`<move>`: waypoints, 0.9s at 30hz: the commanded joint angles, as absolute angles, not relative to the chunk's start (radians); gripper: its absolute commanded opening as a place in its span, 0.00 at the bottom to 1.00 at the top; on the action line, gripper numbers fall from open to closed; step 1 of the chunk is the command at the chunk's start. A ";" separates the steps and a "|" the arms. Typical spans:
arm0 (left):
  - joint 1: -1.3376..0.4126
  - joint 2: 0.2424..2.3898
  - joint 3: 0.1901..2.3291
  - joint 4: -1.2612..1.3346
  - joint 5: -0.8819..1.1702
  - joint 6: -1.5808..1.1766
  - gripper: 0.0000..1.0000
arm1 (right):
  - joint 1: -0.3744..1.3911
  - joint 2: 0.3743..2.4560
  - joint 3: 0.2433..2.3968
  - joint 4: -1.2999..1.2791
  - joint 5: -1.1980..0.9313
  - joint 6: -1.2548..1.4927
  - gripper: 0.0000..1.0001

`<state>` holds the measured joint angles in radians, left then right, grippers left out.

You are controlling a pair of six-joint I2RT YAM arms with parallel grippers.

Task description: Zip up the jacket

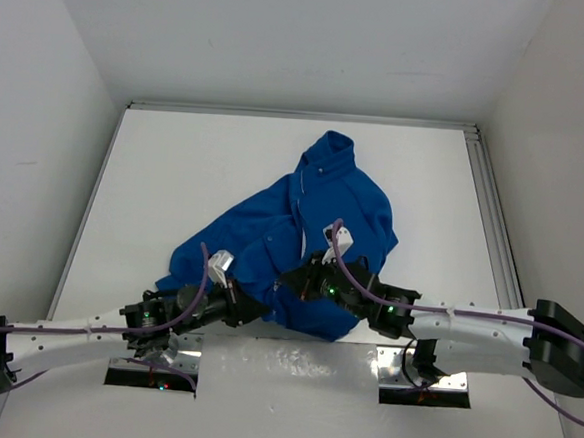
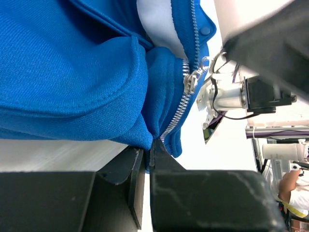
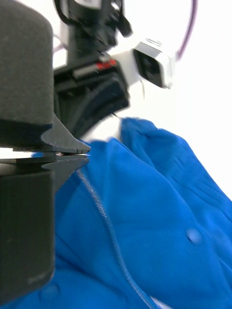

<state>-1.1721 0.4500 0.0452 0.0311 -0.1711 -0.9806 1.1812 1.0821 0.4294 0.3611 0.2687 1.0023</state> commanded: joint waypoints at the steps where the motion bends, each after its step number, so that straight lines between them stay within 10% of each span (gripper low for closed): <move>1: -1.177 0.425 -0.058 -0.047 -0.132 -0.986 0.00 | 1.178 1.063 0.497 0.395 0.464 0.913 0.00; 15: -1.177 0.362 0.028 -0.232 -0.149 -0.963 0.00 | 1.148 1.085 0.785 0.041 0.789 0.486 0.00; 23: -1.177 0.385 0.000 -0.250 -0.155 -1.064 0.00 | 1.140 1.176 0.752 -0.007 0.068 0.607 0.01; 27: -1.177 0.486 0.000 -0.256 -0.156 -1.121 0.00 | 1.140 1.329 0.799 0.029 -0.064 0.620 0.25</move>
